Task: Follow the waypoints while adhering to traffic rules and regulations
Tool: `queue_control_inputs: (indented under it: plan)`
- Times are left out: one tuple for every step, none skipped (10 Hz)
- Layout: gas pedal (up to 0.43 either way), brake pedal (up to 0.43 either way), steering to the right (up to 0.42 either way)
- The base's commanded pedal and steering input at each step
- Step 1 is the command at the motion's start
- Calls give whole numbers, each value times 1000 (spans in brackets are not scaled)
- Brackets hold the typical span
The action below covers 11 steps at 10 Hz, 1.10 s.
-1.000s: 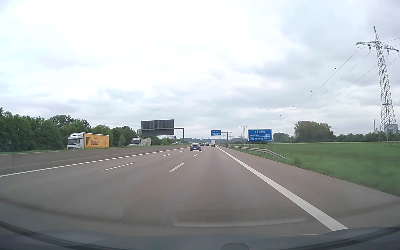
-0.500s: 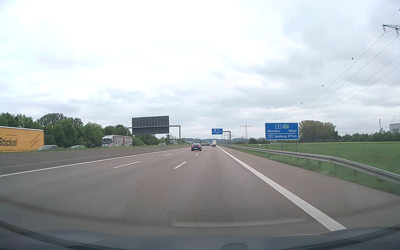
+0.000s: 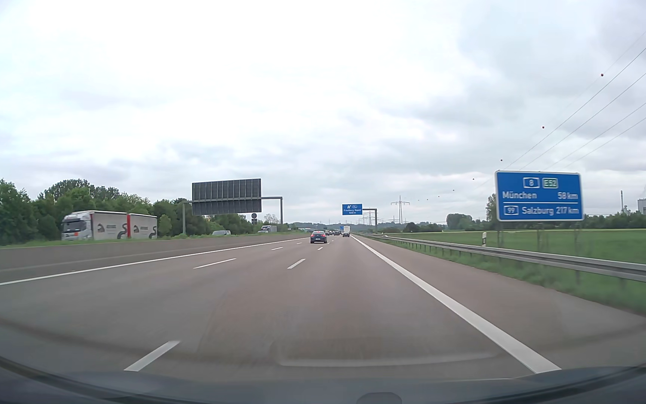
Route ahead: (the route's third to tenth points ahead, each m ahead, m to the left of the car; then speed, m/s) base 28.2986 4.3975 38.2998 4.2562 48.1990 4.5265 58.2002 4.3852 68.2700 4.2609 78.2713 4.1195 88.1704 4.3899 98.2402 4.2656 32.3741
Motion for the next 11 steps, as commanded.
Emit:
queue_control_inputs:
  plan:
    - [0, 0, -2]
    - [0, 0, -2]
    - [0, 0, -2]
    - [0, 0, -2]
    - [0, 0, -2]
    - [0, 0, -2]
    - [0, 0, -2]
    - [0, 0, -2]
    - [0, 0, -2]
    - [0, 0, -2]
    - [0, 0, -2]
